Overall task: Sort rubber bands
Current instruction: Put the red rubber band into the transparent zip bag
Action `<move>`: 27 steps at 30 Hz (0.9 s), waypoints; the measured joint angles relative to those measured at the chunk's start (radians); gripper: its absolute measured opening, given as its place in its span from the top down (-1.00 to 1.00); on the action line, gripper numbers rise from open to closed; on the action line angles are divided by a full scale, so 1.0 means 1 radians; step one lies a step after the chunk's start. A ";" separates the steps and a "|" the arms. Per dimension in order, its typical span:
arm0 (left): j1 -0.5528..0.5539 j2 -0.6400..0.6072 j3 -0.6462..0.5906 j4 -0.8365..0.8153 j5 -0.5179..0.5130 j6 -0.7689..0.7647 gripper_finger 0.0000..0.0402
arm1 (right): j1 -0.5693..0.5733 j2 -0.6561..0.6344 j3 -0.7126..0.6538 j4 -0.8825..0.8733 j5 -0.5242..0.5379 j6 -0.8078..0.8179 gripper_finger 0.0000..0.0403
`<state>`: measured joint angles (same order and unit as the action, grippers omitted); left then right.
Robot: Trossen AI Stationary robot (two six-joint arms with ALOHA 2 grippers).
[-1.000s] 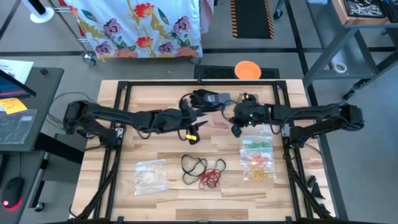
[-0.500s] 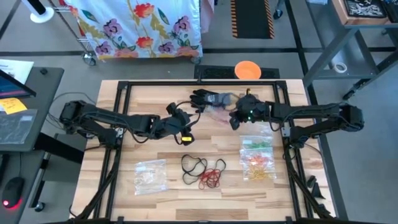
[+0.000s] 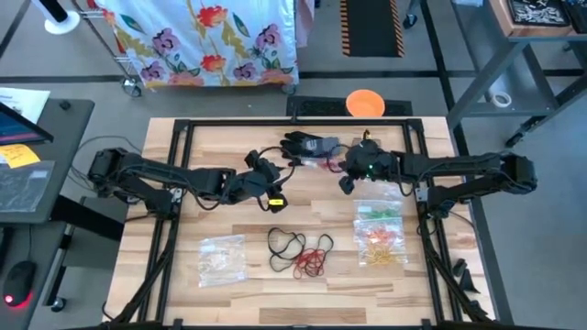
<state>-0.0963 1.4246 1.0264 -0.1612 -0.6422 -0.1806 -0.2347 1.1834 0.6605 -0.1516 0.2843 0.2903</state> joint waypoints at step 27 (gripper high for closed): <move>0.004 0.000 0.000 0.004 0.008 0.000 0.32 | 0.045 0.002 0.000 0.018 -0.057 -0.134 1.00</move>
<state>-0.0924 1.4246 1.0264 -0.1570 -0.6346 -0.1806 -0.1902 1.1858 0.6605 -0.1340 0.2277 0.1560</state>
